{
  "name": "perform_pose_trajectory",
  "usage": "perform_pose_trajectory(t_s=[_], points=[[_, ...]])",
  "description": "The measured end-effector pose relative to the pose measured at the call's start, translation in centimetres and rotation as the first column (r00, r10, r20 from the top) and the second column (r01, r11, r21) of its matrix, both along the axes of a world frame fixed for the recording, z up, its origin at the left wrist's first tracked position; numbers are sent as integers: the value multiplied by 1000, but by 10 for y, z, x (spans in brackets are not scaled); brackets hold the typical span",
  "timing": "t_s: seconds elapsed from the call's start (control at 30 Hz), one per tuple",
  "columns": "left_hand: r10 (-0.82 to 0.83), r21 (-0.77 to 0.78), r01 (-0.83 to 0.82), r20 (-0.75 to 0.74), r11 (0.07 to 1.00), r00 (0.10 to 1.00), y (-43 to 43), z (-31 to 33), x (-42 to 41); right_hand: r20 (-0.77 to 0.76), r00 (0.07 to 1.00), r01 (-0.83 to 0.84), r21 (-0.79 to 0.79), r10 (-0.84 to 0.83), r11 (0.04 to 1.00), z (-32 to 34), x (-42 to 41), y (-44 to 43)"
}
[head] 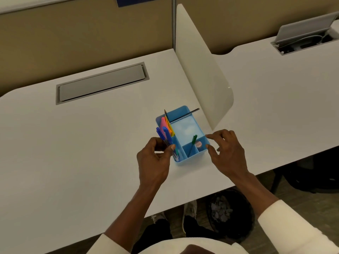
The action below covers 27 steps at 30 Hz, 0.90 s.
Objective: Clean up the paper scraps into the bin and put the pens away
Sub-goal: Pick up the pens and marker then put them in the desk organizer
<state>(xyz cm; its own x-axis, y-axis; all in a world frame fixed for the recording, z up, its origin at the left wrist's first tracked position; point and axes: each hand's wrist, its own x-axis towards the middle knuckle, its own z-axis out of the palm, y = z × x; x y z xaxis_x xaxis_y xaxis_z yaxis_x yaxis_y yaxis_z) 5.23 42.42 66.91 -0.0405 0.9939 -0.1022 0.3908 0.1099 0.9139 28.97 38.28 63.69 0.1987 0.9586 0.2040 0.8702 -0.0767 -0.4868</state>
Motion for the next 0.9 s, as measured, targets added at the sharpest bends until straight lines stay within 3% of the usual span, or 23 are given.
perform_pose_trajectory(t_s=[0.13, 0.33, 0.6, 0.9], points=[[-6, 53, 4, 33, 999, 999, 4, -1, 30, -35, 999, -1, -66, -2, 998, -11, 11, -4], [-5, 94, 9, -43, 995, 999, 5, -14, 62, -61, 998, -40, -93, 35, 995, -19, 5, -3], [-45, 126, 79, -249, 989, 967, -4, -43, 69, -17, 997, -74, -37, 73, 997, -24, 9, -1], [12, 47, 10, -448, 999, 894, -9, -50, 80, -2, 998, -64, -36, 64, 997, -29, 12, -3]])
